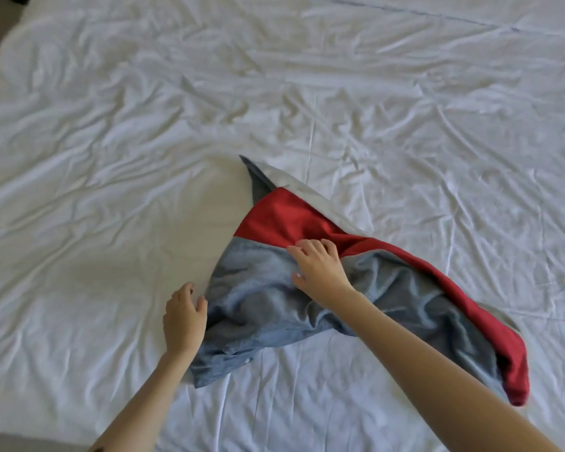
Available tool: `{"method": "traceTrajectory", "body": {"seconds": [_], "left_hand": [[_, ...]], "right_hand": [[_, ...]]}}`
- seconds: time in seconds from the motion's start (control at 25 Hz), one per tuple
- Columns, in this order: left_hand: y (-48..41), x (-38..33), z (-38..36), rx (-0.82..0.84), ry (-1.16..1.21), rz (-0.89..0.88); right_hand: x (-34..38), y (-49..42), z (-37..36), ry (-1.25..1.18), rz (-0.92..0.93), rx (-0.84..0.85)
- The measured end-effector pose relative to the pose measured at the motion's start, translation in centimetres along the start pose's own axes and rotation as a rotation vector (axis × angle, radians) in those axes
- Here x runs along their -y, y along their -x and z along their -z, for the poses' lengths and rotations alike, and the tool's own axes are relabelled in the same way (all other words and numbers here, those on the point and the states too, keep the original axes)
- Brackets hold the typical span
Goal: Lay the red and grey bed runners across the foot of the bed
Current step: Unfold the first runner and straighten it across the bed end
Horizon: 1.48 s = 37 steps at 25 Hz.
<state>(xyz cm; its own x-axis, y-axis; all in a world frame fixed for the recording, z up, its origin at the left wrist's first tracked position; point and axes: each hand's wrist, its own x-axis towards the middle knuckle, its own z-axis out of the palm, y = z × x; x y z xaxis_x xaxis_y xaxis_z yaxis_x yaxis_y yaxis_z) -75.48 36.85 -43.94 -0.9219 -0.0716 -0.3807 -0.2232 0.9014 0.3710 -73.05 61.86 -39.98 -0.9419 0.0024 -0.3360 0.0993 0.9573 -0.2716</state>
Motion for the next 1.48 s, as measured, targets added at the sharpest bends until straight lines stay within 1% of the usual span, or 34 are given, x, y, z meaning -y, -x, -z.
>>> {"method": "traceTrajectory", "body": {"seconds": [0.12,0.28,0.36,0.48,0.56,0.72,0.8,0.92,1.0,1.08,1.12,1.2,1.28,1.4,1.48], "left_hand": [[-0.8,1.4,-0.8,0.065,0.141,0.049],[-1.2,1.3,-1.4,0.088,0.335,0.056],[-1.3,1.0,-1.4,0.106,0.408,0.055],[-1.1,0.9,-1.5,0.113,0.39,0.014],[-0.8,0.7,-1.5,0.079,0.367,-0.019],[0.6,-0.7,-0.7,-0.043,0.358,-0.079],[2.2,-2.3,-0.1,-0.096,0.342,-0.175],[5.6,-6.1,-0.1,-0.159,0.279,-0.367],[8.5,-9.5,-0.7,-0.169,0.24,-0.499],[11.1,-13.1,-1.7,-0.181,0.199,-0.612],[12.4,-15.0,-2.2,-0.182,0.172,-0.662],[15.1,-19.0,-3.2,-0.16,0.12,-0.735],[17.6,-22.2,-4.2,-0.105,0.079,-0.748],[21.9,-25.3,-7.3,-0.003,0.041,-0.692],[24.7,-26.4,-9.9,0.164,0.031,-0.583]], "right_hand": [[3.6,-3.2,-1.5,0.05,0.102,0.015],[6.8,-6.3,-2.8,0.148,0.178,0.035],[7.7,-7.4,-3.0,0.218,0.255,0.049],[8.2,-8.7,-2.7,0.376,0.366,0.111],[8.3,-9.1,-2.2,0.438,0.364,0.131],[7.3,-8.5,-0.5,0.405,0.355,0.054],[5.6,-7.4,0.8,0.376,0.375,-0.01],[1.8,-4.9,3.6,0.292,0.392,-0.084],[-1.7,-2.3,5.6,0.267,0.416,-0.185],[-5.7,0.7,7.3,0.291,0.439,-0.324],[-7.8,2.3,8.0,0.298,0.434,-0.364],[-12.1,5.9,9.2,0.31,0.385,-0.389],[-15.8,9.0,9.5,0.302,0.33,-0.4],[-19.7,13.3,8.8,0.27,0.254,-0.392],[-21.4,15.7,7.6,0.246,0.243,-0.396]]}}
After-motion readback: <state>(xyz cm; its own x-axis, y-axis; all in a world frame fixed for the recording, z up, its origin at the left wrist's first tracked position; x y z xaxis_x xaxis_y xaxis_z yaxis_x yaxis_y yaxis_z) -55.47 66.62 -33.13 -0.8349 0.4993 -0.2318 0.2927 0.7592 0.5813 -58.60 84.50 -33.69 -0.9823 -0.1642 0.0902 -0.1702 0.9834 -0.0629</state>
